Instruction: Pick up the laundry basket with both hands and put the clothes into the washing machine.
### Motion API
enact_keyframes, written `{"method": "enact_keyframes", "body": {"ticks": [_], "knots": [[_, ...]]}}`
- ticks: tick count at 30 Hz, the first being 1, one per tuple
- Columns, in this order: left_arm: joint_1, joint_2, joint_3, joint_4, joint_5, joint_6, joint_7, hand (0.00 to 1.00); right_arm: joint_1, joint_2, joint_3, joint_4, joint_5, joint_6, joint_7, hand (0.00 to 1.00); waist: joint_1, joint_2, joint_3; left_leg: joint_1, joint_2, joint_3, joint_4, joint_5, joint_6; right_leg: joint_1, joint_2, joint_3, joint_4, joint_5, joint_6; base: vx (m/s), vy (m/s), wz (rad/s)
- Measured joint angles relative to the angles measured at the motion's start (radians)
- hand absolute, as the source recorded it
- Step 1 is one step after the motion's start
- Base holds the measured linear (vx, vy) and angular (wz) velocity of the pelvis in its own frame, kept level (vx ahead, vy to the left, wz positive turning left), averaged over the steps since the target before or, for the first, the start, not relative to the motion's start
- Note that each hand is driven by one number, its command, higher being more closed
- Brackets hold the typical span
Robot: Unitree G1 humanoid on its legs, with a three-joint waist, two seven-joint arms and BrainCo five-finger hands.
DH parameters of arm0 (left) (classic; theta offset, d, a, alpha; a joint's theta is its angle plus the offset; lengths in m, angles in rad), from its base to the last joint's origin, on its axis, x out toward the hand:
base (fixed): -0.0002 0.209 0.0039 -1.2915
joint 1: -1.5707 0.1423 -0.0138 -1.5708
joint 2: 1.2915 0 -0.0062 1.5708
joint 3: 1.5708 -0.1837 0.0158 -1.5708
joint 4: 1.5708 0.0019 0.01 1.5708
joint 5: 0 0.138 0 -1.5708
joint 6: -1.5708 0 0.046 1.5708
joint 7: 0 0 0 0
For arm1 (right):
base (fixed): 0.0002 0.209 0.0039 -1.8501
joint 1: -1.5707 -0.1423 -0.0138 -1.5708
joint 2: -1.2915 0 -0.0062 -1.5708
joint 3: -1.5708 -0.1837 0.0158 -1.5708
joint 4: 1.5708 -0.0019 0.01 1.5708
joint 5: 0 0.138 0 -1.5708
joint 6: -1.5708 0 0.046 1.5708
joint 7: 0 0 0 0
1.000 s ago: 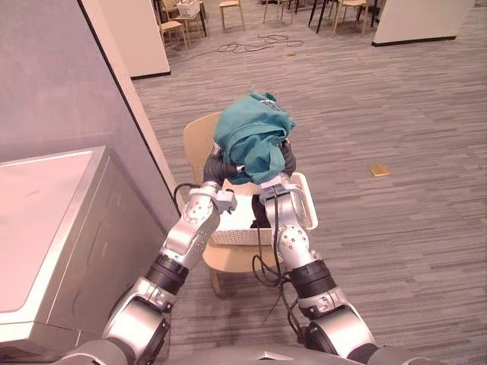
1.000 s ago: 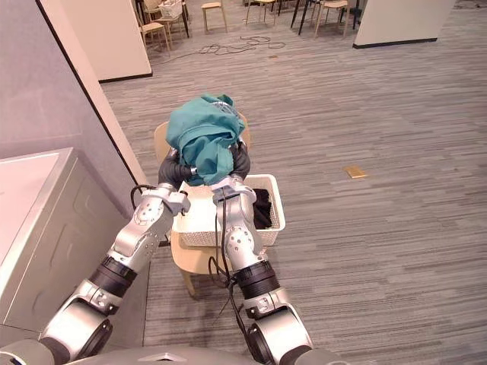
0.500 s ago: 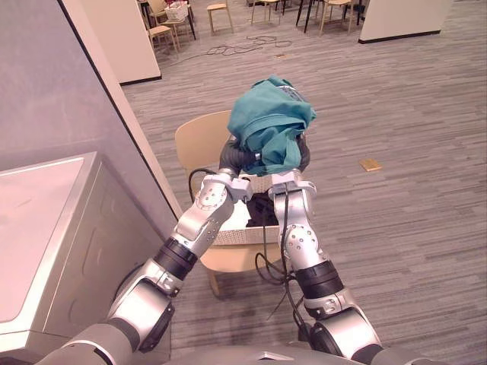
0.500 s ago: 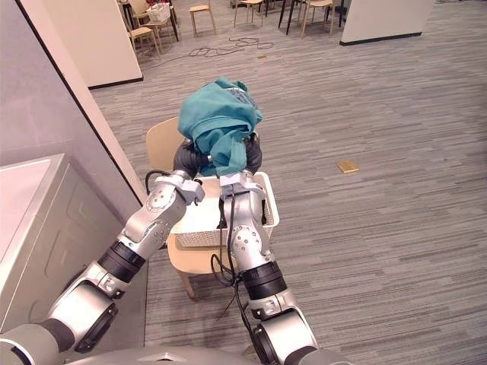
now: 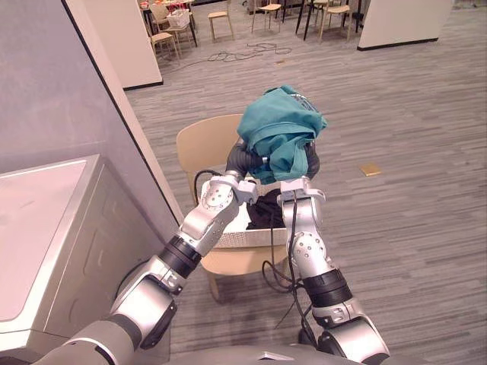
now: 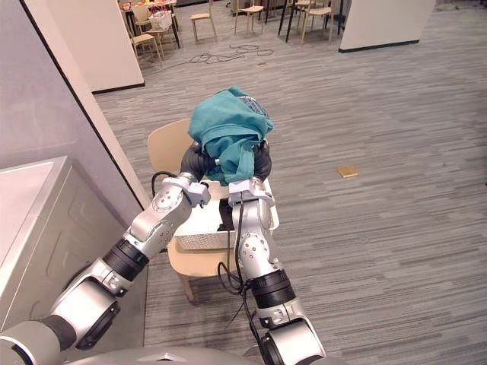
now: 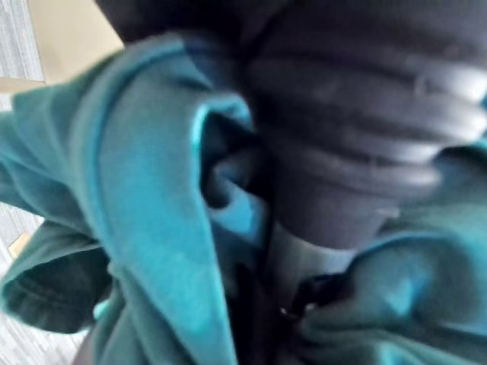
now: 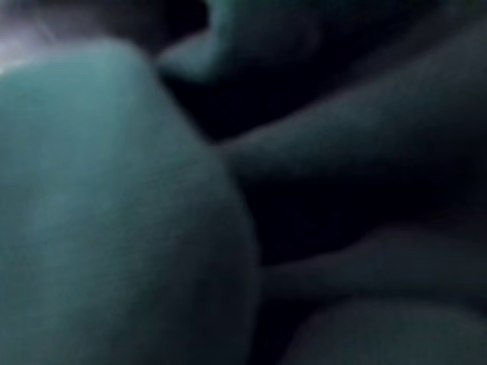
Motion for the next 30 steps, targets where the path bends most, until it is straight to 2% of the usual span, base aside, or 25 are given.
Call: {"method": "enact_keyframes", "body": {"ticks": [1, 2, 5, 7, 9, 12, 16, 19, 22, 24, 26, 30], "knots": [[0.0, 0.0, -0.002, 0.012, 0.0, 0.0, 0.0, 1.0, 0.0, 0.0, 0.0, 0.012, 0.0, 0.0, 0.001, 1.0, 0.0, -0.009, -0.006, 0.0, 0.0, 0.0, 0.0, 0.0, 0.0, 0.0, 0.0, 0.0, -0.002, 0.0, 0.0, 0.0, 0.0, 0.0], [-0.001, 0.001, -0.004, 0.022, -0.001, 0.0, 0.0, 1.0, 0.001, -0.003, 0.001, 0.021, 0.001, 0.003, 0.0, 0.0, 0.0, -0.016, -0.009, 0.0, 0.0, 0.0, 0.0, 0.0, 0.0, 0.001, 0.0, 0.0, -0.003, 0.001, -0.001, 0.0, 0.0, 0.0], [-0.001, 0.003, -0.004, 0.03, -0.006, 0.0, 0.001, 1.0, 0.004, -0.03, 0.016, 0.024, 0.001, 0.016, 0.005, 0.0, -0.001, -0.023, -0.008, -0.001, -0.001, 0.001, 0.0, 0.0, 0.0, 0.001, 0.0, 0.005, -0.009, 0.004, -0.004, -0.01, -0.004, -0.01], [-0.001, 0.004, 0.007, 0.054, -0.055, 0.0, 0.0, 1.0, 0.011, -0.064, 0.041, 0.042, 0.002, 0.027, 0.015, 0.0, -0.002, -0.024, -0.007, 0.001, -0.002, 0.002, 0.0, 0.0, 0.0, 0.0, 0.001, 0.012, -0.009, 0.004, -0.003, -0.01, -0.006, -0.07], [0.0, 0.008, 0.041, 0.095, -0.12, 0.0, 0.0, 1.0, 0.044, -0.129, 0.083, 0.059, 0.002, 0.071, 0.045, 0.0, -0.008, -0.03, -0.003, 0.005, 0.0, 0.009, 0.0, -0.002, -0.002, -0.003, 0.005, 0.02, -0.011, 0.005, -0.004, -0.01, -0.006, -0.11], [0.002, 0.019, 0.064, 0.107, -0.189, 0.0, 0.005, 1.0, 0.08, -0.159, 0.102, 0.052, 0.002, 0.116, 0.082, 0.0, -0.011, -0.041, 0.004, 0.007, 0.001, 0.033, 0.0, -0.011, -0.014, -0.013, 0.013, 0.045, -0.025, 0.015, -0.003, -0.02, -0.014, -0.24], [0.01, 0.027, 0.19, 0.12, -0.263, -0.002, 0.011, 1.0, 0.183, -0.219, 0.159, -0.022, 0.0, 0.171, 0.187, 0.0, -0.043, -0.059, 0.016, 0.011, 0.003, 0.062, 0.0, -0.016, -0.018, -0.032, 0.025, 0.079, -0.042, 0.031, -0.006, -0.01, -0.022, -0.28], [0.021, 0.025, 0.291, 0.128, -0.313, -0.052, 0.034, 1.0, 0.304, -0.257, 0.16, -0.034, -0.006, 0.226, 0.242, 0.0, -0.055, -0.068, 0.022, 0.023, 0.008, 0.079, 0.0, -0.018, -0.018, -0.032, 0.035, 0.097, -0.048, 0.036, -0.002, 0.02, -0.017, -0.15], [0.023, 0.033, 0.412, 0.128, -0.344, -0.121, 0.052, 1.0, 0.436, -0.287, 0.149, -0.034, -0.008, 0.263, 0.248, 0.0, -0.069, -0.069, 0.022, 0.027, 0.008, 0.081, 0.0, -0.025, -0.018, -0.029, 0.036, 0.099, -0.048, 0.035, 0.0, 0.01, -0.005, -0.03], [0.035, 0.045, 0.465, 0.128, -0.356, -0.159, 0.055, 1.0, 0.498, -0.274, 0.103, -0.035, -0.008, 0.268, 0.263, 0.0, -0.078, -0.072, 0.024, 0.029, 0.008, 0.082, 0.001, -0.029, -0.018, -0.029, 0.036, 0.101, -0.048, 0.033, 0.001, 0.0, 0.0, 0.0], [0.056, 0.049, 0.501, 0.128, -0.369, -0.177, 0.057, 1.0, 0.527, -0.253, 0.058, -0.036, -0.01, 0.268, 0.277, 0.0, -0.083, -0.075, 0.026, 0.029, 0.008, 0.083, 0.006, -0.035, -0.019, -0.028, 0.036, 0.103, -0.048, 0.032, 0.001, 0.0, 0.0, 0.0], [0.152, 0.045, 0.585, 0.086, -0.394, -0.186, 0.074, 1.0, 0.591, -0.196, -0.053, -0.07, -0.042, 0.267, 0.287, 0.0, -0.098, -0.069, 0.031, 0.029, 0.009, 0.09, 0.004, -0.041, -0.019, -0.029, 0.041, 0.104, -0.048, 0.018, -0.002, -0.01, -0.011, -0.05]]}}
